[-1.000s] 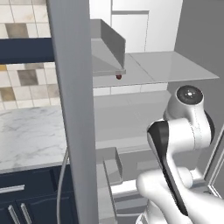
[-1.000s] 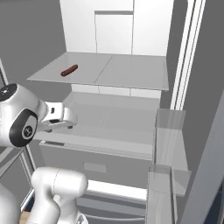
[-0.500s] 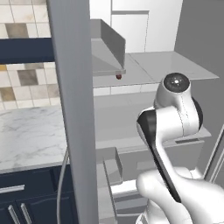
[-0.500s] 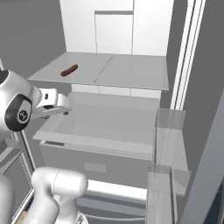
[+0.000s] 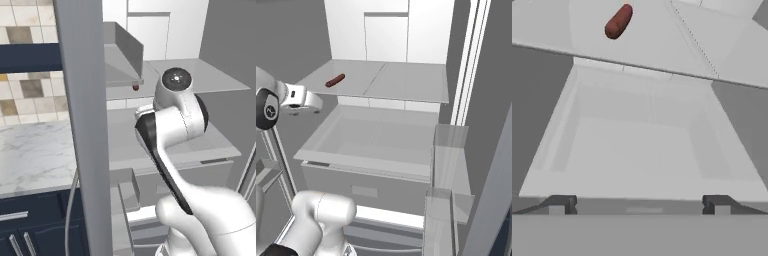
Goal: Move the hot dog bun to the plate on the dining table and place the condiment next to that plate. Then navigate to the fridge and take the sausage and place it on the plate as well.
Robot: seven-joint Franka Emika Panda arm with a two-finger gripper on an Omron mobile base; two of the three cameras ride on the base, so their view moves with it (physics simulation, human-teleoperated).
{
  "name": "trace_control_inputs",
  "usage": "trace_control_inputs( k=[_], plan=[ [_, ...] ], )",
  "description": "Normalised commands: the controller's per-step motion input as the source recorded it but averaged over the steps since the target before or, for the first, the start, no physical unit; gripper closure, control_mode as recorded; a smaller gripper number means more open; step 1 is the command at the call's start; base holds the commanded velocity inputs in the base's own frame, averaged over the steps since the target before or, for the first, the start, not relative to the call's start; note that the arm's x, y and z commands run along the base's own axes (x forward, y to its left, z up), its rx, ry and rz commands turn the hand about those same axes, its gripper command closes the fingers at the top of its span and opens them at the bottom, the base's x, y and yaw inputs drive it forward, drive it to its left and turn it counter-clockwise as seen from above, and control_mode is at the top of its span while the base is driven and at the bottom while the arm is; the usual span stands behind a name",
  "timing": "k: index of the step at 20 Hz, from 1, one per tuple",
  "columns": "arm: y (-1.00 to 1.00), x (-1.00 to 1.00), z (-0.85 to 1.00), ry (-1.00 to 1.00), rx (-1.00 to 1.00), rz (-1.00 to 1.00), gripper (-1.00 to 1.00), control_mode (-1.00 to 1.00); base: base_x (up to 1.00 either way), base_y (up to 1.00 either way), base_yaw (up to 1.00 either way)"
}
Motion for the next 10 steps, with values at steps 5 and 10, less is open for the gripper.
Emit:
trace_control_inputs(
  k=[5,10],
  plan=[
    [0.04,0.64,0.14,-0.12,0.28,0.0,-1.0,-1.0,0.0,0.0,0.0],
    [0.0,0.51,0.33,-0.05,0.22,0.0,-1.0,-1.0,0.0,0.0,0.0]
  ],
)
